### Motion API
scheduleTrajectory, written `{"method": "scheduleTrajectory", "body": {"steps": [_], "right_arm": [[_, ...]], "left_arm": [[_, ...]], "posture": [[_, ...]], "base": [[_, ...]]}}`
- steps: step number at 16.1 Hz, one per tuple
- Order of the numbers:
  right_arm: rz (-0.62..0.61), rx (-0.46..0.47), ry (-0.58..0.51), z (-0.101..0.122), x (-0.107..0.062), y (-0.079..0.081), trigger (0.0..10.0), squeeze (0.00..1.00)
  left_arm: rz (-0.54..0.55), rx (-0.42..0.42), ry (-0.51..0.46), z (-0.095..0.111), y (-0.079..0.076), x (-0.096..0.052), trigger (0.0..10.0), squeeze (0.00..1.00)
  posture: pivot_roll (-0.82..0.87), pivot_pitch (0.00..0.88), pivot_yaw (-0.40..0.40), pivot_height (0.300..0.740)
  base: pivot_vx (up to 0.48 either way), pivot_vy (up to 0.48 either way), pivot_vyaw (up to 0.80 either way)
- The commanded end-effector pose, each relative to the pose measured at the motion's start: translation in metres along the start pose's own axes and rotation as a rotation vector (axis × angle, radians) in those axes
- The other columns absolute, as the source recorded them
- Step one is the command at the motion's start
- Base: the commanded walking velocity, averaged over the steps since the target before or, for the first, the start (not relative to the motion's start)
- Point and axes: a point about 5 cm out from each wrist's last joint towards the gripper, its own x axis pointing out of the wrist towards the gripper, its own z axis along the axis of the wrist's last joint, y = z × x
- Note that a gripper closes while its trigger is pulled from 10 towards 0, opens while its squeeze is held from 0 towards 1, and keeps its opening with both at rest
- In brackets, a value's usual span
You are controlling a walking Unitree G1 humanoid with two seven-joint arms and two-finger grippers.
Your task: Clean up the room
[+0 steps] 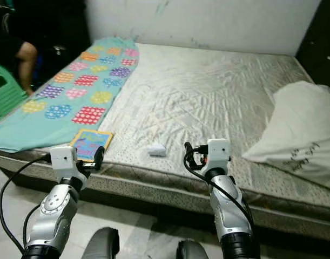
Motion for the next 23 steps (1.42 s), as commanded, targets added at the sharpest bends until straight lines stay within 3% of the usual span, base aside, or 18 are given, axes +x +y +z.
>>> {"method": "scheduleTrajectory", "body": {"steps": [1,15,16,20,23], "right_arm": [[0.014,-0.008,-0.011,0.0036,0.0021,0.0011,10.0,0.0],[0.033,-0.009,-0.006,0.0025,0.0024,0.0013,10.0,0.0],[0.04,-0.055,-0.011,0.0035,0.0024,0.0014,10.0,0.0],[0.057,-0.047,-0.016,0.0026,0.0013,0.0043,10.0,0.0],[0.055,-0.038,-0.014,0.002,0.0013,0.0043,10.0,0.0]], "left_arm": [[-0.009,0.009,-0.022,0.006,-0.0004,0.0017,10.0,0.0],[-0.03,-0.006,-0.031,0.0071,-0.0046,0.0011,10.0,0.0],[-0.035,-0.009,-0.032,0.0073,-0.0051,0.0011,10.0,0.0],[-0.042,-0.011,-0.03,0.0074,-0.0056,0.0006,10.0,0.0],[-0.051,-0.012,-0.034,0.008,-0.0064,0.0007,10.0,0.0]], "posture": [[-0.07,0.026,0.006,0.608],[-0.07,0.042,0.004,0.57],[-0.07,0.042,0.004,0.57],[-0.07,0.044,0.006,0.57],[-0.07,0.046,0.007,0.57]], "base": [[0.0,0.0,0.0],[0.0,0.0,0.0],[0.0,0.0,0.0],[0.0,0.0,0.8],[0.0,0.0,0.14]]}}
